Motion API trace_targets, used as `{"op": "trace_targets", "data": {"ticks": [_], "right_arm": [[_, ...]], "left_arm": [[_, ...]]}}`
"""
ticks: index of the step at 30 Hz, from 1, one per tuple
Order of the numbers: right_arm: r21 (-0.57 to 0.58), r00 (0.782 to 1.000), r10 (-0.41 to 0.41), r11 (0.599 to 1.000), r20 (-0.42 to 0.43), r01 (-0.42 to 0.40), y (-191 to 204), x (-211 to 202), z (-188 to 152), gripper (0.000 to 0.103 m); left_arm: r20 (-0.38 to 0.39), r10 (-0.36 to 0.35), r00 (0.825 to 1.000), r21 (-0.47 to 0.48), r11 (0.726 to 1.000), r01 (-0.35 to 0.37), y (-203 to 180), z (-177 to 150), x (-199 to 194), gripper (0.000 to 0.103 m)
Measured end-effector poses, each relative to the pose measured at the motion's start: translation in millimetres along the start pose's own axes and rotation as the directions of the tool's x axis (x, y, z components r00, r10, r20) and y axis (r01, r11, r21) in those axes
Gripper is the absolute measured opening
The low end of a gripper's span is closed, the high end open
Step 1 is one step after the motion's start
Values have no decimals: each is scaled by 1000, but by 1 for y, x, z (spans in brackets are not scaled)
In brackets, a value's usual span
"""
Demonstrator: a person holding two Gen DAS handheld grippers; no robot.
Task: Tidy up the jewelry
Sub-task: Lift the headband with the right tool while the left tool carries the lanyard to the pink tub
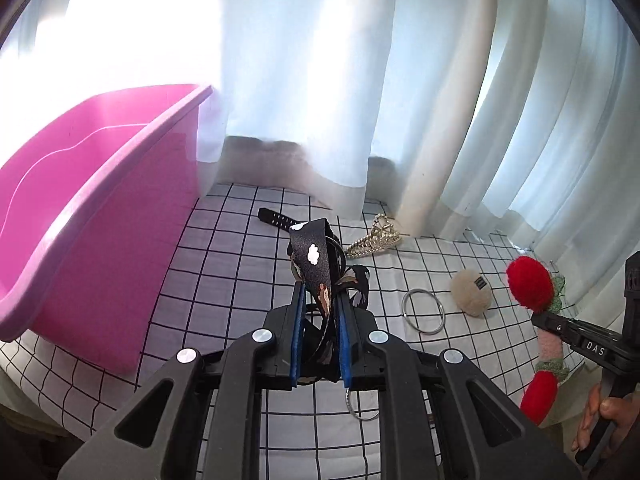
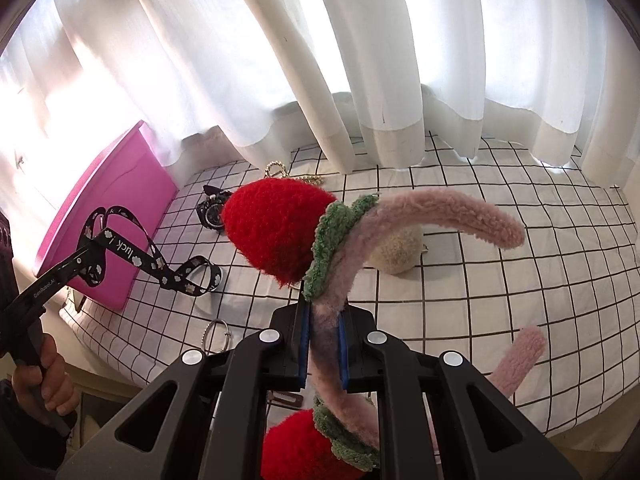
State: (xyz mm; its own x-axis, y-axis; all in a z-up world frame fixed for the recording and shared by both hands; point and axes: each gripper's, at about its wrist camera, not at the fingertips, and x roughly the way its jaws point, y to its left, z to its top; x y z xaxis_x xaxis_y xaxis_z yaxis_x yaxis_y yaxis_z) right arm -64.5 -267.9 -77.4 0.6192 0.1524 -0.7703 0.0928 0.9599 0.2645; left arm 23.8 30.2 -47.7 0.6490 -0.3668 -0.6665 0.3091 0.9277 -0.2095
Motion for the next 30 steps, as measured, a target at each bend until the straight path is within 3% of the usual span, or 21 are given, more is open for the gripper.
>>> {"op": "trace_targets", "data": {"ticks": [7,13,21,30], "right_arm": [[-52,996,33,998,88,-29,26,-22,36,11],[-123,985,88,990,146,-70,63,-33,63,11],[-249,955,216,955,202,-164,136,-37,106,11],[-406,901,392,866,185,-293,254,-25,154,11]], "left_arm": [[111,-24,994,18,1000,22,-8,36,-37,14],[207,-15,978,22,1000,10,1,64,-72,14],[344,16,939,12,1000,-21,35,106,-136,13],[425,153,892,-45,988,-149,107,139,-178,9]]}}
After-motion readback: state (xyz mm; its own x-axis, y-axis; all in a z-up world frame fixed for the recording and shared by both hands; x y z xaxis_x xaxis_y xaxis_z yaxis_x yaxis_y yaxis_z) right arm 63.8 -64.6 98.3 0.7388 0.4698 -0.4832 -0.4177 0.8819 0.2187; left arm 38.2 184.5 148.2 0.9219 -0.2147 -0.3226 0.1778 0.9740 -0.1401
